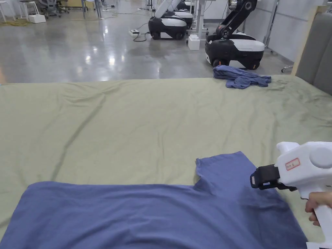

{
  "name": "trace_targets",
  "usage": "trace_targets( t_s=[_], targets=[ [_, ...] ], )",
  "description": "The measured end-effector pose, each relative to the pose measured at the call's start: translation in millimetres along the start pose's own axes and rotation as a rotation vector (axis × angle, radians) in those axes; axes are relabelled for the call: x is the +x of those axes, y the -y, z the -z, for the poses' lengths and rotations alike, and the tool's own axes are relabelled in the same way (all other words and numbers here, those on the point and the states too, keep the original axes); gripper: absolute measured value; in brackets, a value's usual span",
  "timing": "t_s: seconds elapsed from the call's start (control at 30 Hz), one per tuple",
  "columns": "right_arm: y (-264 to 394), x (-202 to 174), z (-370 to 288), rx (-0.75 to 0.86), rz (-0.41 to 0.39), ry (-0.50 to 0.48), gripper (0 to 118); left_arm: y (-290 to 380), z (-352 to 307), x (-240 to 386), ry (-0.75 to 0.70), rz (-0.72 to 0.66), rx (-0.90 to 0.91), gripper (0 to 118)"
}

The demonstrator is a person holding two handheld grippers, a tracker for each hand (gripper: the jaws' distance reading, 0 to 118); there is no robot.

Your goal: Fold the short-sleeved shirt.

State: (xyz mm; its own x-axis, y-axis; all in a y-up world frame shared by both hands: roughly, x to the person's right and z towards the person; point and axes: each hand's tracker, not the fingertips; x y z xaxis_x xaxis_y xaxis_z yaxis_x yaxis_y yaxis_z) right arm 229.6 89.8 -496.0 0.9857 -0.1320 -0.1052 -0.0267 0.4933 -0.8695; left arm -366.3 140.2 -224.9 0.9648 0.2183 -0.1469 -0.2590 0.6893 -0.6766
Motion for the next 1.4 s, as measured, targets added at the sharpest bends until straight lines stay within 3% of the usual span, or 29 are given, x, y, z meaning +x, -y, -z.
trace_targets(
  t_s=[0.13, 0.17, 0.2, 0.23, 0.27, 0.3, 0.33, 0.37, 0.4, 0.63, 0.83, 0.97, 1.0, 1.03, 1.1, 1.13, 1.27, 1.4],
  targets=[
    [2, -8, 20, -0.052, 0.009, 0.003, 68, 1, 5, 1, -0.001, 0.017, -0.012, 0],
    [5, -16, 13, -0.023, -0.042, 0.032, 59, 1, 6, 1, 0.002, 0.015, -0.012, 0],
    [7, -22, 7, -0.003, -0.081, 0.05, 33, 0, 7, 0, 0.006, 0.017, -0.013, 0],
    [8, -24, 3, -0.002, -0.072, 0.05, 8, -1, 8, -1, 0.008, 0.017, -0.013, 3],
    [7, -24, -1, -0.005, -0.045, 0.017, 7, -4, 10, -3, 0.007, 0.012, -0.015, 22],
    [6, -25, 0, -0.039, -0.007, -0.039, 7, -7, 13, -3, 0.003, 0.003, -0.02, 52],
    [6, -30, 1, -0.034, -0.032, -0.005, 6, -11, 17, -5, 0.002, -0.015, -0.024, 77],
    [7, -34, 2, -0.033, -0.06, 0.023, 6, -16, 22, -8, 0.017, -0.028, -0.031, 92],
    [9, -41, -5, -0.037, -0.059, 0.024, 6, -23, 30, -11, 0.049, -0.023, -0.05, 92],
    [3, -27, -10, -0.034, -0.012, -0.02, 6, -82, 111, -21, -0.054, -0.038, -0.094, 92],
    [2, -24, 0, -0.049, -0.016, -0.048, 6, -110, 175, -16, -0.014, -0.118, -0.128, 92],
    [4, -26, 6, -0.053, -0.01, -0.05, 6, -99, 208, -7, -0.093, -0.026, -0.233, 90],
    [3, -26, 5, -0.051, -0.007, -0.053, 6, -100, 201, -2, -0.097, 0.009, -0.188, 85],
    [3, -24, 3, -0.049, -0.002, -0.057, 6, -102, 193, 2, -0.101, 0.041, -0.178, 67],
    [2, -23, -1, -0.049, 0.013, -0.092, 6, -104, 185, 1, -0.111, 0.112, -0.174, 4],
    [2, -21, -4, -0.045, 0.036, -0.124, 6, -103, 187, 1, -0.038, 0.051, -0.194, 4],
    [8, -12, -23, -0.021, 0.148, -0.259, 6, -103, 175, 3, -0.073, -0.009, -0.185, 4],
    [14, -11, -58, 0.013, 0.1, -0.232, 6, -106, 127, 0, 0.024, -0.007, -0.141, 4]
  ],
)
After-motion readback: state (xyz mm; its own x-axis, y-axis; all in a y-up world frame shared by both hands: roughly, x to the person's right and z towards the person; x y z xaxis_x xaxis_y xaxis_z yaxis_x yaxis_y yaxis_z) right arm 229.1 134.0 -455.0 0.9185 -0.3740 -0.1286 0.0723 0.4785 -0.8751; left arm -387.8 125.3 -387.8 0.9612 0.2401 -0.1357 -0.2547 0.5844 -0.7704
